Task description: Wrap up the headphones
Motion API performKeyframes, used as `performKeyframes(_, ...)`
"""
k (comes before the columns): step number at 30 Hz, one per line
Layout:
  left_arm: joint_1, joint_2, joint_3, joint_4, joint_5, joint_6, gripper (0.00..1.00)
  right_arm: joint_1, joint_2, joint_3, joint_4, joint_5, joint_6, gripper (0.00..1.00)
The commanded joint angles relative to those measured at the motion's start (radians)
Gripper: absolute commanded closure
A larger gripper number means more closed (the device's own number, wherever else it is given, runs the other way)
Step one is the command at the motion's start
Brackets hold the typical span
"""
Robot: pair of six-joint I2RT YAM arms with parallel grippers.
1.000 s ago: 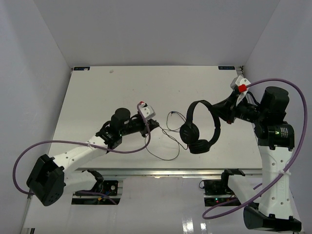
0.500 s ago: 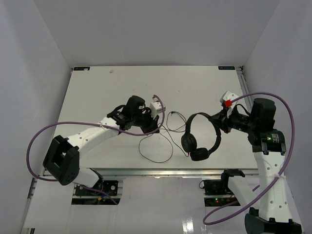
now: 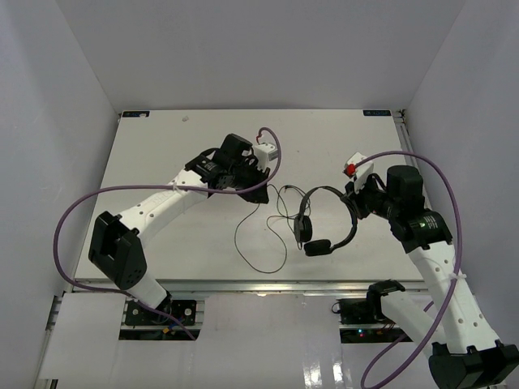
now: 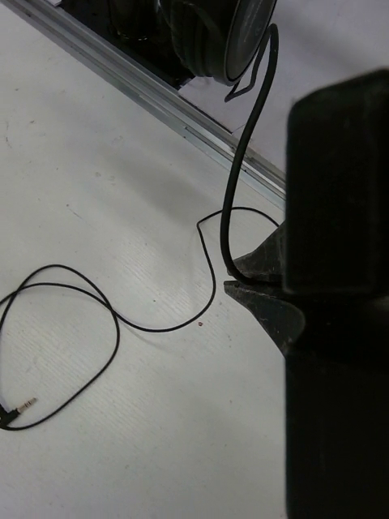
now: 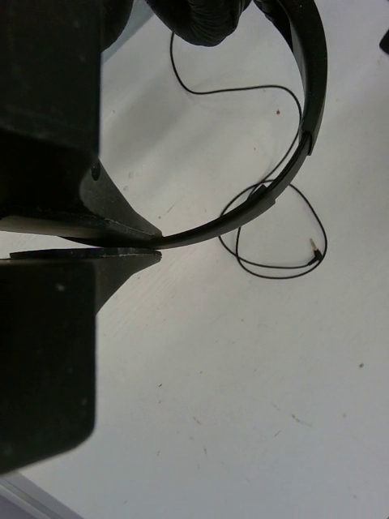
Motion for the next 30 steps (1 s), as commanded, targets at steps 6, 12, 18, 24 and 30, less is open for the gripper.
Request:
performKeyframes(6, 0.005, -0.022, 0.129, -0.139, -0.141, -0.169, 1.00, 0.056, 0.035, -0.015, 0.209, 0.164, 0.209, 0.92)
performKeyframes(12, 0.008, 0.052, 0.245, -0.237, -0.187, -0.200, 1.00, 0.078, 0.049, -0.016, 0.220, 0.120, 0.228, 0.92)
performKeyframes(18, 0.063, 0.112, 0.266, -0.289, -0.236, -0.232, 1.00, 0.095, 0.033, -0.008, 0.221, 0.036, 0.203, 0.92)
performKeyframes(24, 0.071, 0.203, 0.429, -0.341, -0.246, -0.284, 1.00, 0.126, 0.041, -0.028, 0.240, 0.035, 0.235, 0.92)
performKeyframes(30, 0.071, 0.257, 0.526, -0.364, -0.230, -0.329, 1.00, 0.135, 0.058, -0.065, 0.328, 0.074, 0.374, 0.92)
